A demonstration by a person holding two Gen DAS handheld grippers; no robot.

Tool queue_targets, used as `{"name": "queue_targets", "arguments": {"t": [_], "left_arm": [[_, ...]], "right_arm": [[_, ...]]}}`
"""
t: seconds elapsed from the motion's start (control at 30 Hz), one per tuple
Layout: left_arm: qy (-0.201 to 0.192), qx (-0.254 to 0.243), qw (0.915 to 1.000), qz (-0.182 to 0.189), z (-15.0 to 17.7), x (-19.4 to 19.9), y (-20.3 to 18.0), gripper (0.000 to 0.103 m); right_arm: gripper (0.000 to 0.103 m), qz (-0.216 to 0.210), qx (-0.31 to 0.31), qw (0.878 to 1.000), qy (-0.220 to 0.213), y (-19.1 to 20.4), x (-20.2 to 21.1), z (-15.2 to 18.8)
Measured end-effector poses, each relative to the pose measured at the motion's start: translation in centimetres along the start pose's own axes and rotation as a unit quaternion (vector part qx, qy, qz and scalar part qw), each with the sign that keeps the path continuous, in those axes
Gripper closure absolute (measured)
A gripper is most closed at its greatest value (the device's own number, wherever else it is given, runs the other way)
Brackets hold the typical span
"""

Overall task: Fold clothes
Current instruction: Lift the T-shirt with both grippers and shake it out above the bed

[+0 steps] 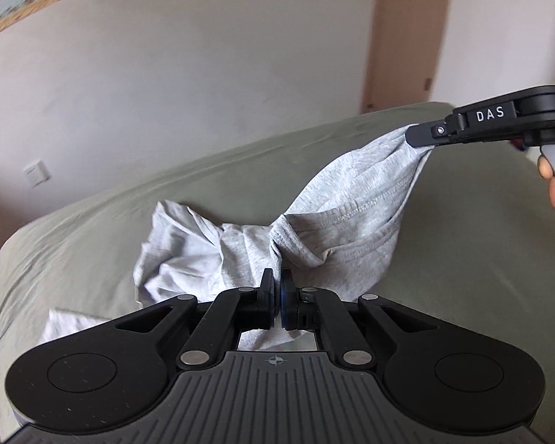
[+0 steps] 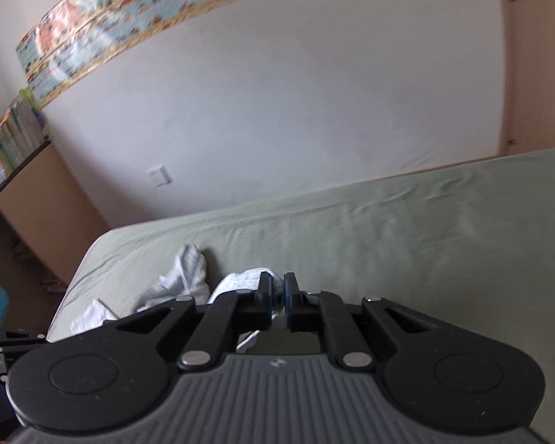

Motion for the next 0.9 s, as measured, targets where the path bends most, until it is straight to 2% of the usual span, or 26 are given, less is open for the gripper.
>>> {"name": "queue_targets", "arguments": {"t": [0.13,0.3,0.47,0.73,0.9], "left_arm": [[-0.021,-0.038,0.9987,0.027,-2.2,2.0,-4.9,0.101],[-0.030,-0.090,0.9928,0.073,-4.5,3.5,-11.8,0.101],[-0.051,-0.111,0.9871,0.104,-7.2,5.5,-17.4,0.101],[-0.091,-0.134,0.9763,0.143,-9.4,9.6,-23.8,0.101],[-0.123,-0.138,0.9697,0.159,-10.9,11.7,-25.0,0.101]], "right_arm": [[0.097,0.051,-0.004,0.998,-0.033,-3.0,6.7,-0.6],[0.097,0.105,-0.017,0.993,-0.050,-6.7,13.6,-0.2],[0.097,0.151,-0.025,0.986,-0.073,-9.7,20.2,0.0],[0.097,0.220,-0.015,0.969,-0.112,-11.2,30.7,1.2],[0.097,0.262,-0.006,0.957,-0.124,-10.3,36.5,1.4]]}}
Point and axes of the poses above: each gripper's, at about its wrist camera, not at the fingertips, and x roughly against the way its jaws point, y to its left, z to its underside, the point moved 5 cm from there along -x, roughly the way its jaws point, and after that the axes turned 9 degrees about -z, right-handed, at the moved point
